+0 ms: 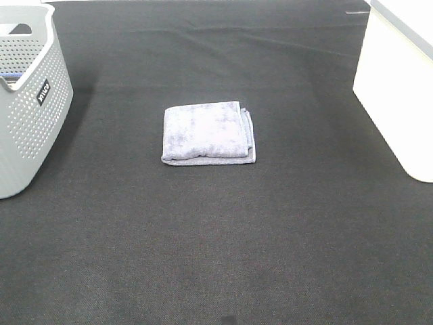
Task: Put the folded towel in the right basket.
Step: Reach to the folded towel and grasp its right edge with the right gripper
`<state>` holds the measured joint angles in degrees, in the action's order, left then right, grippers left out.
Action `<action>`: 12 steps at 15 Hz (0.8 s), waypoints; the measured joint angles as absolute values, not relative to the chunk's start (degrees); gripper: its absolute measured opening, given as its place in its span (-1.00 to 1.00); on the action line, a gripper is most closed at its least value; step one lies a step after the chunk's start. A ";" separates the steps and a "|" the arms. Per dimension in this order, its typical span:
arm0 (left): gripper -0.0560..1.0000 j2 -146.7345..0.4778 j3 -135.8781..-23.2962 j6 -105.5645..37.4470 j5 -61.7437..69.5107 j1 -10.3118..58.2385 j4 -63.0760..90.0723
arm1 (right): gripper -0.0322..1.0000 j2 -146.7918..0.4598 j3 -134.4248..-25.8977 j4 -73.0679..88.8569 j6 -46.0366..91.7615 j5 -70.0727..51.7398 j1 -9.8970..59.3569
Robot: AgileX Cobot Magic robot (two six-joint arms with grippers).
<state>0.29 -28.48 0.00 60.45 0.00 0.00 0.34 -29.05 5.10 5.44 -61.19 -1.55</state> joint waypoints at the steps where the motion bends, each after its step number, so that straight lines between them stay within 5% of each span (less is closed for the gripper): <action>1: 0.95 0.29 -28.48 0.00 60.45 0.00 0.00 | 0.46 0.34 -29.05 5.10 5.44 -61.19 -1.55; 12: 0.95 0.29 -28.48 0.00 60.45 0.00 0.00 | 0.46 0.34 -29.05 5.10 5.44 -61.19 -1.55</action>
